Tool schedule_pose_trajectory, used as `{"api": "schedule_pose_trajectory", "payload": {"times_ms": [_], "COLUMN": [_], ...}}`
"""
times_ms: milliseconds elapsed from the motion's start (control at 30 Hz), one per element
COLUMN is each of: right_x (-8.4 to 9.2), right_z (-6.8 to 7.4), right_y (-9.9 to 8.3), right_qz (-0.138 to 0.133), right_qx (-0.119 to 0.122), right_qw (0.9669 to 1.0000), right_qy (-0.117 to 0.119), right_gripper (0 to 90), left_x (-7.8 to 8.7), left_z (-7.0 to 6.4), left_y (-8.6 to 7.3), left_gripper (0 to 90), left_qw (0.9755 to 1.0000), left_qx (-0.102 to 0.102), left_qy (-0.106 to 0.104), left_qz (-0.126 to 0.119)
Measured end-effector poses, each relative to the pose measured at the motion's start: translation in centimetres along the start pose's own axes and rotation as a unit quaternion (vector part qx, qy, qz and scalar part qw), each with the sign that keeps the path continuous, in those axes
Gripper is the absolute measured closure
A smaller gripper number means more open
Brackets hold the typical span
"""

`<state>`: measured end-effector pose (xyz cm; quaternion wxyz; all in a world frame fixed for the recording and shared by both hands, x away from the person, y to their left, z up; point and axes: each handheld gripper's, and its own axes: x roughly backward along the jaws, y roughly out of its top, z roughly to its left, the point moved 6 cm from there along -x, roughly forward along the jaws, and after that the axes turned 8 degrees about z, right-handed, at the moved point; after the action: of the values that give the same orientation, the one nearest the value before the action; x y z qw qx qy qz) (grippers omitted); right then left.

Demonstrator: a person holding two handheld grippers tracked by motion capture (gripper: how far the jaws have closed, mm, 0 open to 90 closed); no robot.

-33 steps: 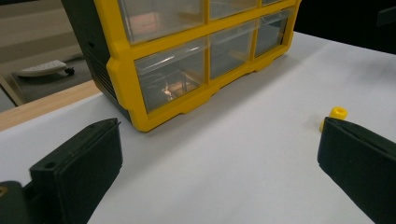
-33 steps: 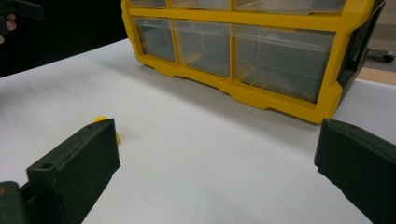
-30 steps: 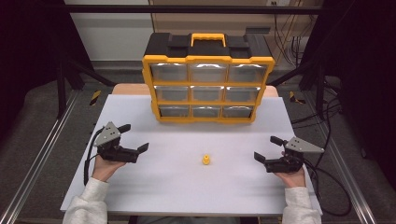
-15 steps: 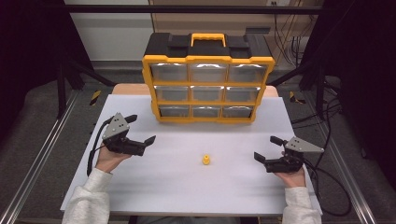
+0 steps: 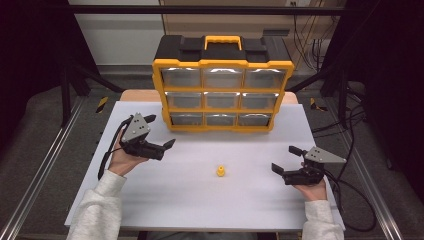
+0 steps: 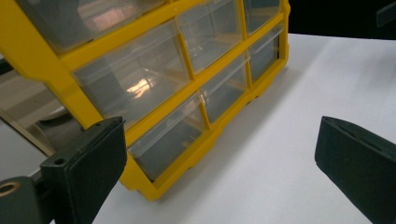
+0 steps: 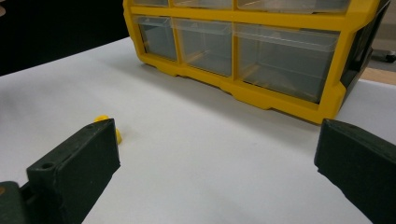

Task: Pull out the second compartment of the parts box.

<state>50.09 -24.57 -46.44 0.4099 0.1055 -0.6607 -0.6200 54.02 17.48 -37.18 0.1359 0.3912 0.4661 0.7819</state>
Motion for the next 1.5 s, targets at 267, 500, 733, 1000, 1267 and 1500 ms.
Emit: {"api": "schedule_pose_trajectory", "payload": {"times_ms": [267, 500, 733, 1000, 1267, 1500], "right_x": [0.0, -0.1, -0.1, -0.1, -0.2, -0.2], "right_z": [0.0, 0.1, 0.1, 0.1, 0.1, 0.1], "right_y": [0.0, 0.0, 0.0, -0.1, -0.1, -0.1], "right_qz": [0.002, 0.002, 0.002, 0.004, 0.006, 0.005], "right_qx": [-0.001, -0.001, -0.001, 0.0, 0.0, 0.0], "right_qw": [1.0, 1.0, 1.0, 1.0, 1.0, 1.0], "right_qy": [0.001, 0.002, 0.002, 0.002, 0.003, 0.004], "right_gripper": [0.5, 0.5, 0.5, 0.5, 0.5, 0.4], "left_x": [-0.4, -0.8, -1.3, -1.7, -2.0, -2.1], "left_z": [-0.3, -0.4, -0.5, -0.5, -0.8, -0.7], "left_y": [1.3, 2.3, 3.3, 4.2, 5.7, 6.8], "left_gripper": [1.9, 2.0, 1.9, 1.9, 1.7, 1.6], "left_qw": [0.9996, 0.9981, 0.9959, 0.9941, 0.9881, 0.9833], "left_qx": [-0.027, -0.058, -0.085, -0.104, -0.147, -0.173], "left_qy": [0.005, 0.02, 0.029, 0.028, 0.039, 0.048], "left_qz": [-0.001, 0.003, 0.007, 0.01, 0.021, 0.03]}}
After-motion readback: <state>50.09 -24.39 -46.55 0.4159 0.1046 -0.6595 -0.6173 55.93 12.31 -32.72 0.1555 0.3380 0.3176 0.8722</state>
